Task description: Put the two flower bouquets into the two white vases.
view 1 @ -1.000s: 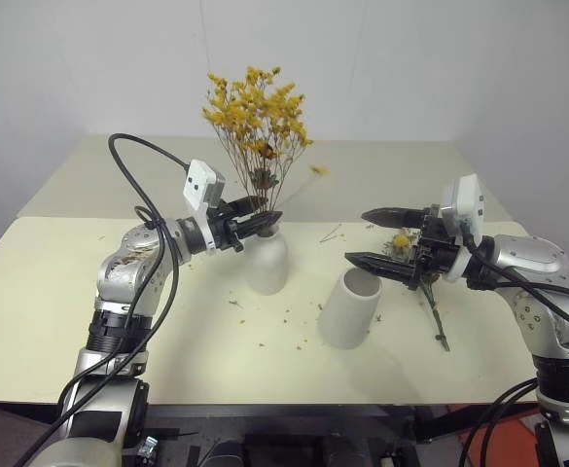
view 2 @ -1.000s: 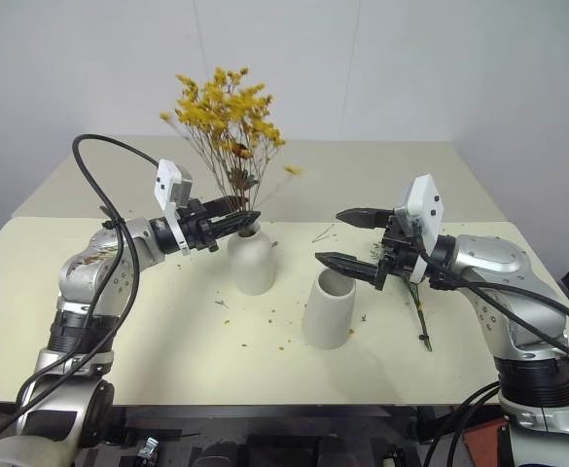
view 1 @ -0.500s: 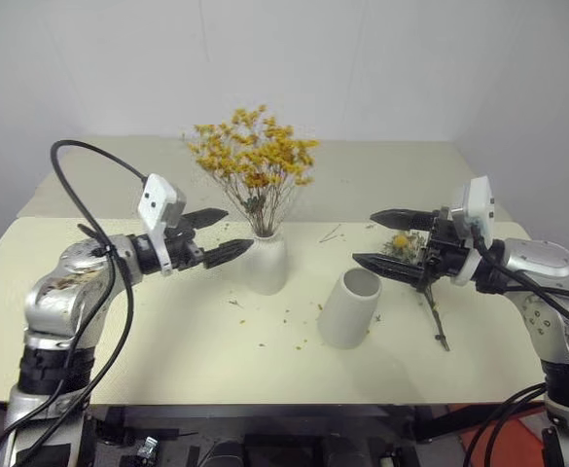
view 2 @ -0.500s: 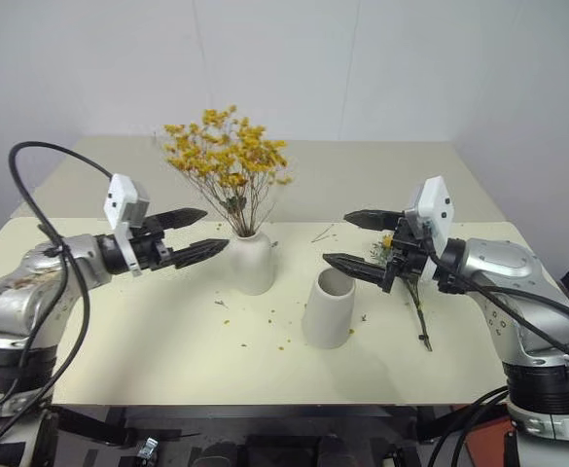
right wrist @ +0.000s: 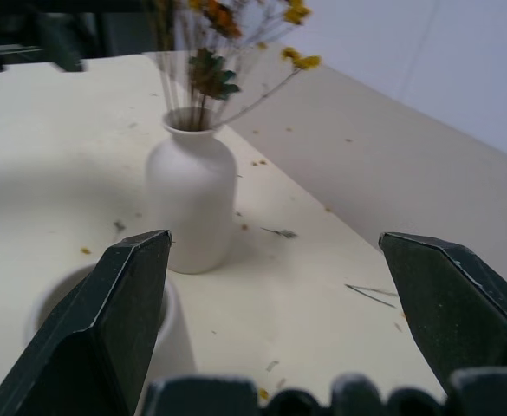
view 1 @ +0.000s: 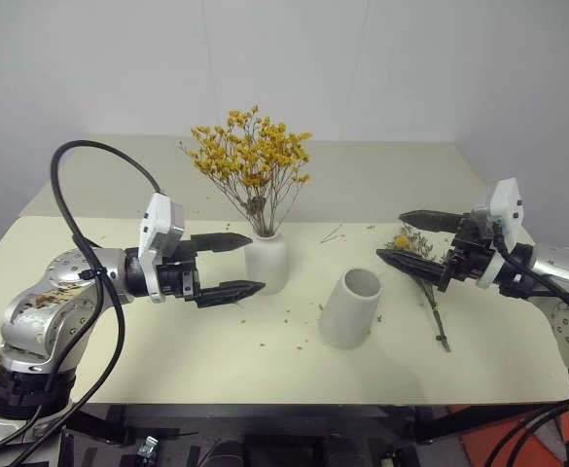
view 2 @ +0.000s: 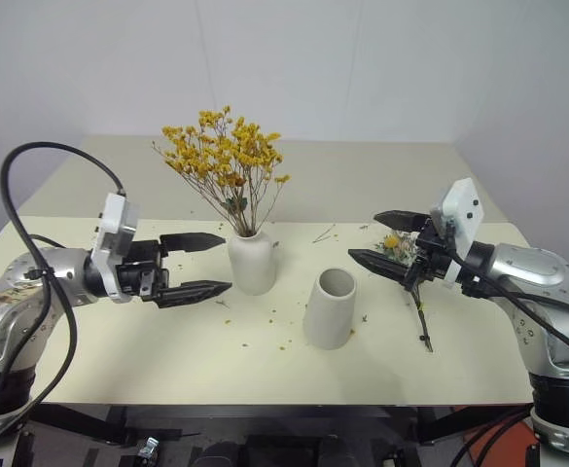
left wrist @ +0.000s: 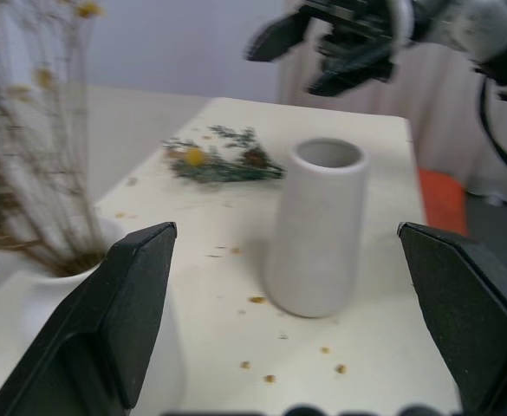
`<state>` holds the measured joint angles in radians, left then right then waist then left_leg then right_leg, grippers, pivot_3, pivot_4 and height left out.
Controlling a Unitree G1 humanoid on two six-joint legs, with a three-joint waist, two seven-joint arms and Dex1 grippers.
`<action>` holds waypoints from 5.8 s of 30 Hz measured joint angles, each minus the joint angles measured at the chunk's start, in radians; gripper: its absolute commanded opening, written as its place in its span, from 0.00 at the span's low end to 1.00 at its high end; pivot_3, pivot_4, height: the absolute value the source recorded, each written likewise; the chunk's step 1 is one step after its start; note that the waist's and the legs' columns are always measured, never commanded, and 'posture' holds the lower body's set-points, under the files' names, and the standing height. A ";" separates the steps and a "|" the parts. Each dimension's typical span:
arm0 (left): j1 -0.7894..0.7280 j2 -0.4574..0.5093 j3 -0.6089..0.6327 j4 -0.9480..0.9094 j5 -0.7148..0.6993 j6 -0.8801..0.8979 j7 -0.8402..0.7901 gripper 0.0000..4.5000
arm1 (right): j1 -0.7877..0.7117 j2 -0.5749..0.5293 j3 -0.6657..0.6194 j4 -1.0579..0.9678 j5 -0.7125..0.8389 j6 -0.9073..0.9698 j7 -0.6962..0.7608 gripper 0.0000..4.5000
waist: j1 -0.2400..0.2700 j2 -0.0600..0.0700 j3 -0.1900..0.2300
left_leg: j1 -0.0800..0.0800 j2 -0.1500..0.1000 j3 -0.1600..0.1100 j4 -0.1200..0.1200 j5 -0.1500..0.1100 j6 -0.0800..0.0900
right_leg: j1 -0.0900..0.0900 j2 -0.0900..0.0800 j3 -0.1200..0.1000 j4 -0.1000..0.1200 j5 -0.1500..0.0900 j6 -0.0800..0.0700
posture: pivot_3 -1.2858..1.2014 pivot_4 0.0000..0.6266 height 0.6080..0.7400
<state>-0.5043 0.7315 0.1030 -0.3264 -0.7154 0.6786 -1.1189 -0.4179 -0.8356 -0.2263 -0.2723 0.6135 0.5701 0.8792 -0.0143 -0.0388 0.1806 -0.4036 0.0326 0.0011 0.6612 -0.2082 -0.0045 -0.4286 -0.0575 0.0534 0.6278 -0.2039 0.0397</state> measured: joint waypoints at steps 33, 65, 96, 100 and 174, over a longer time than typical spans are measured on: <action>-0.529 -0.093 -0.424 0.247 0.125 0.290 -0.119 0.99 | -0.445 -0.075 0.444 0.548 -0.179 0.872 -0.272 1.00 | -0.015 0.000 0.000 | -0.007 -0.001 0.001 0.000 0.000 0.001 | -0.009 0.001 0.003 0.001 0.000 0.000 | 0.52 0.24 1.00; -0.495 -0.091 -0.373 0.208 0.140 0.275 -0.070 1.00 | -0.433 0.094 0.165 0.578 -0.332 0.822 -0.324 0.01 | -0.028 0.000 0.000 | -0.009 -0.001 0.001 0.000 0.000 0.001 | -0.011 0.001 0.004 0.003 0.001 -0.001 | 0.52 0.24 1.00; -0.398 -0.112 -0.301 0.168 0.129 0.130 -0.093 1.00 | -0.077 0.355 -0.226 -0.123 0.364 0.289 -0.191 0.01 | -0.029 0.001 0.000 | -0.006 0.000 0.001 0.000 0.000 0.001 | -0.009 0.002 0.005 0.003 0.001 0.001 | 0.52 0.24 1.00; -0.398 -0.113 -0.301 0.168 0.132 0.128 -0.096 1.00 | -0.073 0.345 -0.191 -0.134 0.373 0.257 -0.169 0.01 | -0.028 0.001 0.000 | -0.006 0.000 0.001 0.000 0.000 0.001 | -0.009 0.002 0.005 0.003 0.001 0.001 | 0.52 0.24 1.00; 0.069 0.076 0.143 0.072 0.105 -0.068 -0.041 1.00 | 0.272 -0.030 -0.184 -0.057 0.188 0.005 0.131 0.99 | -0.018 0.000 0.000 | -0.003 0.000 0.002 0.000 0.000 0.001 | -0.006 0.002 0.006 0.003 0.001 0.001 | 0.52 0.24 1.00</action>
<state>-0.4353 0.8070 0.2461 -0.2541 -0.6103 0.6111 -1.1597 -0.1460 -0.8653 -0.4107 -0.3295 0.8013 0.5756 1.0101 -0.0320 -0.0383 0.1806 -0.4064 0.0325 0.0035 0.6611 -0.2084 -0.0038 -0.4349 -0.0559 0.0590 0.6304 -0.2032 0.0410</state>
